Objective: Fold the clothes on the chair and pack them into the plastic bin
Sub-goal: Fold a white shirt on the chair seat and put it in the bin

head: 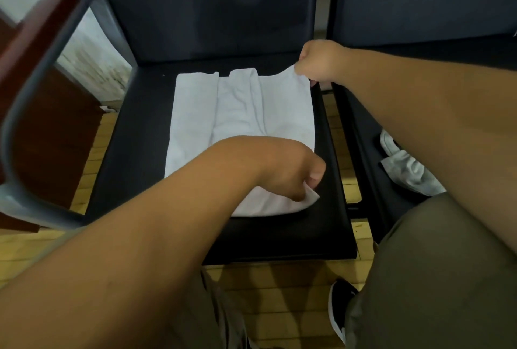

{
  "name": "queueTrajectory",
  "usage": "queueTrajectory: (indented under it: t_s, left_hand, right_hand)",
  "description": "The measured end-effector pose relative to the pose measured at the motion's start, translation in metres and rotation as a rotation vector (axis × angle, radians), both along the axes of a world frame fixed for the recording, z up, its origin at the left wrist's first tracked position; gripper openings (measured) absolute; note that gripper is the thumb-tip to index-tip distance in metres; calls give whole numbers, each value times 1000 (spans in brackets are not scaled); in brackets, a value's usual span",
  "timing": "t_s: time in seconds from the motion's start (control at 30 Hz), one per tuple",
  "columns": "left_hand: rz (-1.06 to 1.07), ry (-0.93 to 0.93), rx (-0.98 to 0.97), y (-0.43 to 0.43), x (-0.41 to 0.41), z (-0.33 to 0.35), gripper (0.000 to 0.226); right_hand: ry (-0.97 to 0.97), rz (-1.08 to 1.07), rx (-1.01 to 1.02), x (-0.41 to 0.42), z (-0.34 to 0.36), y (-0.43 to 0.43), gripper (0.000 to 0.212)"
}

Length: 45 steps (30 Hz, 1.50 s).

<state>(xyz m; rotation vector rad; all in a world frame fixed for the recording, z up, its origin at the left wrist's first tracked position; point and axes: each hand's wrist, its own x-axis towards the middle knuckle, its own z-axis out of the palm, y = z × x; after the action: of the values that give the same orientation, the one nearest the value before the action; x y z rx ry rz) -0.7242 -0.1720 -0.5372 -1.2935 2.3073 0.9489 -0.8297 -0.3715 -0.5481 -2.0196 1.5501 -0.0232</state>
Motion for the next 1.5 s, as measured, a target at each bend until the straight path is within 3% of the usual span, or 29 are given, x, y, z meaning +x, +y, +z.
queueTrajectory:
  t_s: [0.03, 0.17, 0.3, 0.57, 0.8, 0.93, 1.07, 1.2, 1.33, 1.5]
  left_hand:
    - [27, 17, 4, 3, 7, 8, 13]
    - [133, 43, -71, 21, 37, 32, 14]
    - [234, 33, -118, 40, 74, 45, 17]
    - [428, 89, -45, 72, 139, 55, 25]
    - [431, -172, 10, 87, 176, 40, 16]
    - [412, -337, 188, 86, 185, 33, 23]
    - [519, -358, 339, 83, 187, 27, 29]
    - [480, -342, 207, 79, 178, 29, 29]
    - [411, -248, 37, 81, 156, 34, 17]
    - [357, -292, 6, 90, 129, 20, 30]
  right_hand:
    - [-74, -47, 61, 5, 2, 5, 5]
    - [-388, -212, 134, 33, 10, 23, 28]
    - [-614, -324, 172, 69, 22, 41, 32]
    - [-751, -378, 275, 142, 33, 73, 27]
    - [-790, -234, 335, 176, 18, 89, 32]
    - [-735, -35, 383, 174, 7, 88, 60]
    - [-673, -13, 360, 168, 8, 95, 44]
    - [-488, 14, 277, 156, 22, 111, 19]
    - [-226, 140, 269, 136, 41, 136, 23]
    - [68, 230, 388, 106, 56, 170, 31]
